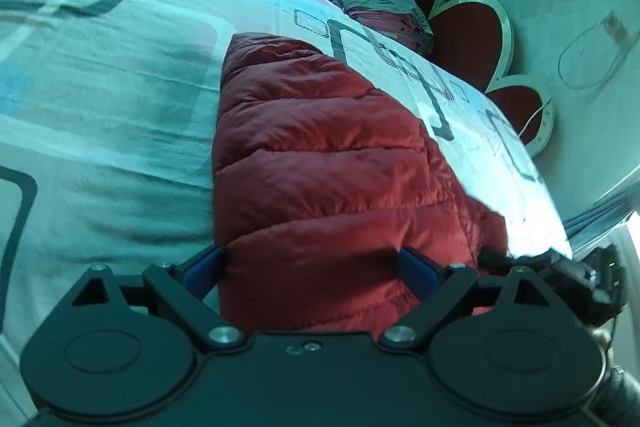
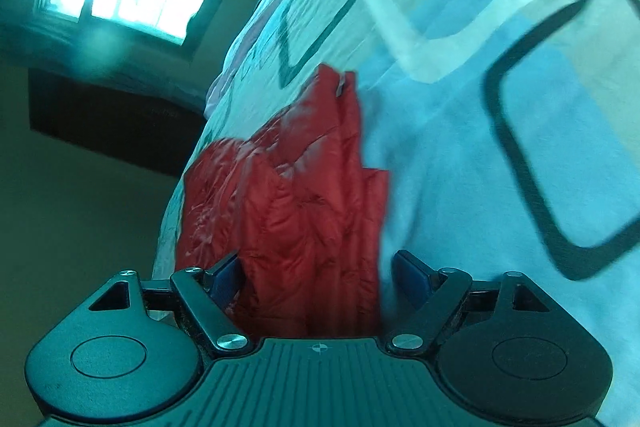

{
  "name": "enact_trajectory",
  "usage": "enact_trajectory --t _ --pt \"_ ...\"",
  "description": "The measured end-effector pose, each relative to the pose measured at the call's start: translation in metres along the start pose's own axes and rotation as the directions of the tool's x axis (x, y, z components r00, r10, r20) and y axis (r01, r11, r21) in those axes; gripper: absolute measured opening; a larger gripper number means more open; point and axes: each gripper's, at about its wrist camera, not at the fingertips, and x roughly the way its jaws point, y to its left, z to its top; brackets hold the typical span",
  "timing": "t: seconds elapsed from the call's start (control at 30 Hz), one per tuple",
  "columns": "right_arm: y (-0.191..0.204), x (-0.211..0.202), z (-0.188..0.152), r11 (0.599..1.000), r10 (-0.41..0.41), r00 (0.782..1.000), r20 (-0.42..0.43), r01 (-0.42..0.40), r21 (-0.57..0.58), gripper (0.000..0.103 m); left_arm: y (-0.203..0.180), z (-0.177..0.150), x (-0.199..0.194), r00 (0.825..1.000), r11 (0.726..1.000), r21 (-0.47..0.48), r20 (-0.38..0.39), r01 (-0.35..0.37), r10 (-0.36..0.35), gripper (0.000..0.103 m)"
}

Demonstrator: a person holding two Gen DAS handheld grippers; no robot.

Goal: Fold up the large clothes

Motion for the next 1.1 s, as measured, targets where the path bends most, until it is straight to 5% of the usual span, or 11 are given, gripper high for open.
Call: enact_trajectory --t 0.43,0.47,0.53,0.63,0.87,1.1 --pt "-0.004 -0.006 -0.007 0.999 0.013 1.0 0.015 -0.012 -0.042 0.069 0.035 0.011 0.025 0.988 0.982 -0.127 -0.043 0.142 -0.148 0.088" --pt "-0.004 -0.005 -0.008 0.999 0.009 1.0 0.025 -0.008 -0.033 0.067 0.035 0.012 0.029 0.987 0.983 -0.119 -0.051 0.142 -0.149 0.085" --pt "0.0 -0.006 -0.013 1.0 -0.013 1.0 0.024 0.013 -0.02 0.044 0.031 0.012 0.031 0.988 0.988 -0.074 -0.063 0.139 -0.143 0.073" --pt "0.013 -0.011 -0.023 0.998 -0.04 0.998 0.054 0.043 -0.05 0.032 0.025 0.015 0.03 0.99 0.993 0.005 -0.084 0.119 -0.118 0.063" --pt "0.068 -0.029 -0.04 0.984 -0.091 0.987 0.129 0.109 -0.139 0.025 0.012 0.025 0.001 0.987 0.978 0.145 -0.072 0.151 -0.142 0.054" --pt "0.132 -0.019 -0.06 0.969 -0.091 0.978 0.187 0.131 -0.209 0.025 0.024 0.041 -0.041 0.985 0.969 0.181 -0.001 0.168 -0.17 0.054"
